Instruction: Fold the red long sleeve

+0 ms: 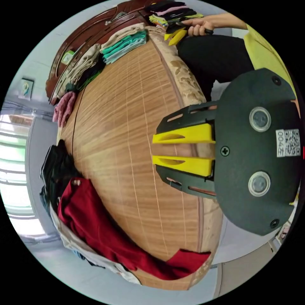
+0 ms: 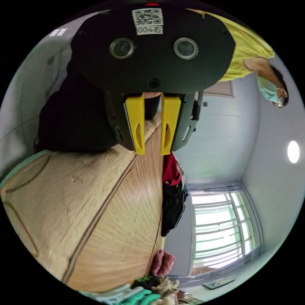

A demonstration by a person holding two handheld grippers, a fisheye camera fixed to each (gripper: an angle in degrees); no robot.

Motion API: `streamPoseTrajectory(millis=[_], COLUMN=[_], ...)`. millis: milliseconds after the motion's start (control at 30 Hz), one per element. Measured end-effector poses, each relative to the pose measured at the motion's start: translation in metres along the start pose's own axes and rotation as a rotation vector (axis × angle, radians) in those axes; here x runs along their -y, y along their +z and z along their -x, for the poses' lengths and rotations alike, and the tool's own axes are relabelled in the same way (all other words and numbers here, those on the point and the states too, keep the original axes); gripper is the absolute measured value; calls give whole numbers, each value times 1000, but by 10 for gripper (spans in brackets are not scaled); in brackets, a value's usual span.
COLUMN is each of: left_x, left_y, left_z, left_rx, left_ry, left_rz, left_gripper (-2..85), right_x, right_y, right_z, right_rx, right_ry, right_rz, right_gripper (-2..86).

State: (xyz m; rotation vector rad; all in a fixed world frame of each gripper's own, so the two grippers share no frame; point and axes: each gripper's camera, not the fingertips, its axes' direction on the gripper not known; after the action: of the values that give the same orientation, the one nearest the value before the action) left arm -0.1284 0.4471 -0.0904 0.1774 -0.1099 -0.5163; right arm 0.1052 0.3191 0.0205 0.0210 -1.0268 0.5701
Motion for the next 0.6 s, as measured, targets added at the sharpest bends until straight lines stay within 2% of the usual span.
streamPoseTrajectory(millis=[233,333,500,600], left_x=[-86,-111,-144,-161], left_y=[-29,-14,21,49], left_z=[217,292,370,399], left_rx=[255,320,334,265], left_ry=[-323,-399,-505,-541], left_rz=[-73,16,113,176], left_gripper=[198,227,231,186], right_x=[-22,-29,-41,-48], right_y=[71,99,124,137], right_z=[21,24,19,17], right_rx=[-242,-287,-243,-231], right_ry=[-113,-146,-128,-117], right_rz=[136,195,200,191], right_gripper=[102,111,119,113])
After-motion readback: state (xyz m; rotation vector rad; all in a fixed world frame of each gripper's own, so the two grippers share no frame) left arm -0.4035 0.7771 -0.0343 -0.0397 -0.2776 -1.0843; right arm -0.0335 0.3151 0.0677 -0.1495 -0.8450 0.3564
